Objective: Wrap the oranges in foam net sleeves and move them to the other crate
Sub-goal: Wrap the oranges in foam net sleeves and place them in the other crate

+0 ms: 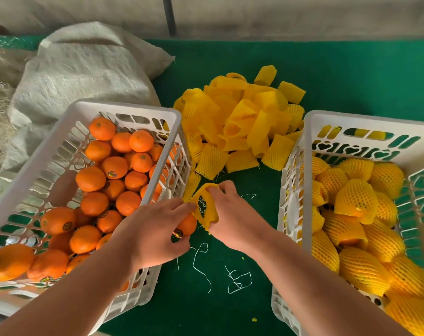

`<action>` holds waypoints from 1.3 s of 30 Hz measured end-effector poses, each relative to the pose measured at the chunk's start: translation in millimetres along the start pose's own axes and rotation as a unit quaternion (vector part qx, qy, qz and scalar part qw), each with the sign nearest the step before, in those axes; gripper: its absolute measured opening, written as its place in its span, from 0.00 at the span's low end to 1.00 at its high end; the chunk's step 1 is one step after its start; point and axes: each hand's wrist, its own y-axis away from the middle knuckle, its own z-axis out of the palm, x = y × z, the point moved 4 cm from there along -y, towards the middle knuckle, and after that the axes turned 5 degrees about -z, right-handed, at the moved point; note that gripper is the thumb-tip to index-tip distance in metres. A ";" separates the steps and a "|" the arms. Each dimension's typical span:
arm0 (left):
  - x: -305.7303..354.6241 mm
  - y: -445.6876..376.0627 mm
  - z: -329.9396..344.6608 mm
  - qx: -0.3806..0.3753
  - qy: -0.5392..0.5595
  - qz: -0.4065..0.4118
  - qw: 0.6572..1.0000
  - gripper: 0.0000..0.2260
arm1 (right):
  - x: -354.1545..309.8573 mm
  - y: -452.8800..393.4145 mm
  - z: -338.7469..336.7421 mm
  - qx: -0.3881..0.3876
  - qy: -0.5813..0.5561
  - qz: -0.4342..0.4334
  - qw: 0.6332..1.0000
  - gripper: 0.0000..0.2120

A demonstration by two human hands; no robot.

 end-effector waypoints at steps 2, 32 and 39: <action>0.1 0.2 1.2 -0.003 0.002 0.001 1.000 0.28 | 0.3 0.6 -1.1 0.005 -0.001 0.002 1.000 0.27; 3.7 -27.5 -2.3 -0.064 0.301 -0.089 0.947 0.22 | 15.5 -6.8 -9.3 0.052 0.006 0.016 0.999 0.40; 0.0 -38.1 -7.6 -0.100 0.497 -0.189 0.841 0.16 | 17.1 -6.8 -9.6 0.057 0.011 0.025 0.998 0.42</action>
